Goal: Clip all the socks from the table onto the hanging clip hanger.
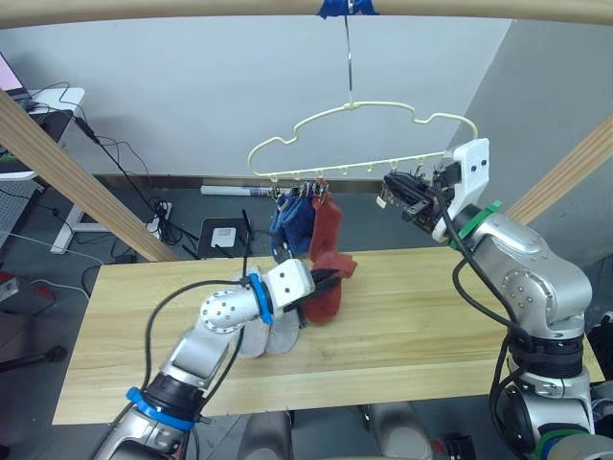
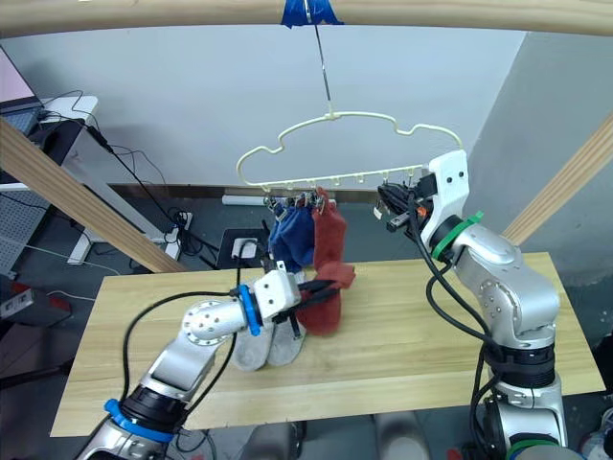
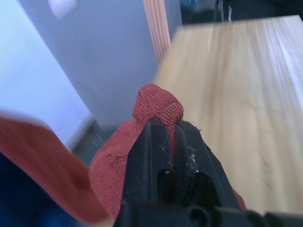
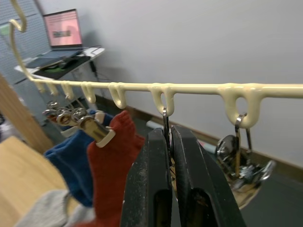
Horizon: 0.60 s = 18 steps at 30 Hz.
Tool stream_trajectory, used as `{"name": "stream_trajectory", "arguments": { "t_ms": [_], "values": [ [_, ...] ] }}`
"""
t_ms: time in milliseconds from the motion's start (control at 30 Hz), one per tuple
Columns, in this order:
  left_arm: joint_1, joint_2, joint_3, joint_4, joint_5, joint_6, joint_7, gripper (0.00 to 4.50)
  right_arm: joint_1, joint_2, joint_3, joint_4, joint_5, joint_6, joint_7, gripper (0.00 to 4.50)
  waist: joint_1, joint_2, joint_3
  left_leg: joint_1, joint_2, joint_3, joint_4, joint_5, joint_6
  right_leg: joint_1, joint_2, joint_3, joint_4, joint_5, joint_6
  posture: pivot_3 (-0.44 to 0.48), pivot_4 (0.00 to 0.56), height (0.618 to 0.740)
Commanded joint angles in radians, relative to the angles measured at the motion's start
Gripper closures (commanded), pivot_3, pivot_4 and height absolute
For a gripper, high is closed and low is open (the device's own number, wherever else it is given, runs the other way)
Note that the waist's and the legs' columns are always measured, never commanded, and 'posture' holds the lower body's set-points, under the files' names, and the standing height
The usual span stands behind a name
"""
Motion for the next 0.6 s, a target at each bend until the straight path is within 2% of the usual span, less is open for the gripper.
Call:
{"name": "stream_trajectory", "arguments": {
  "t_ms": [33,100,267,600],
  "values": [
    [0.027,0.022,0.027,-0.028,0.05,-0.204,0.046,4.49,-0.031,0.023,-0.105,0.004,0.14,0.136,-0.043,4.5,0.0,0.0,0.0,0.0,0.0,0.0,0.0,0.0,0.0,0.0,0.0,0.0,0.0,0.0,0.0,-0.172,0.279,0.74],
    [0.036,0.028,0.05,-0.017,0.086,-0.288,0.091,4.49,-0.059,0.048,-0.164,0.007,0.239,0.237,-0.089,4.5,-0.001,0.0,0.0,0.0,0.0,0.0,0.0,0.0,0.0,0.0,0.0,0.0,0.0,0.0,0.0,-0.173,0.279,0.74],
    [0.01,0.004,0.075,0.016,0.175,-0.37,0.194,4.49,-0.102,0.114,-0.269,0.016,0.409,0.415,-0.227,4.5,0.0,0.0,0.0,-0.001,0.0,0.0,0.0,0.0,0.0,0.0,0.0,0.0,0.0,0.0,0.0,-0.171,0.277,0.74],
    [-0.026,-0.007,0.052,0.05,0.215,-0.42,0.243,4.49,-0.127,0.173,-0.34,0.047,0.561,0.458,-0.431,4.5,-0.004,0.0,0.0,-0.001,0.0,0.0,0.0,0.0,0.001,-0.001,0.0,0.0,0.001,0.0,0.0,-0.172,0.273,0.74]
  ]
}}
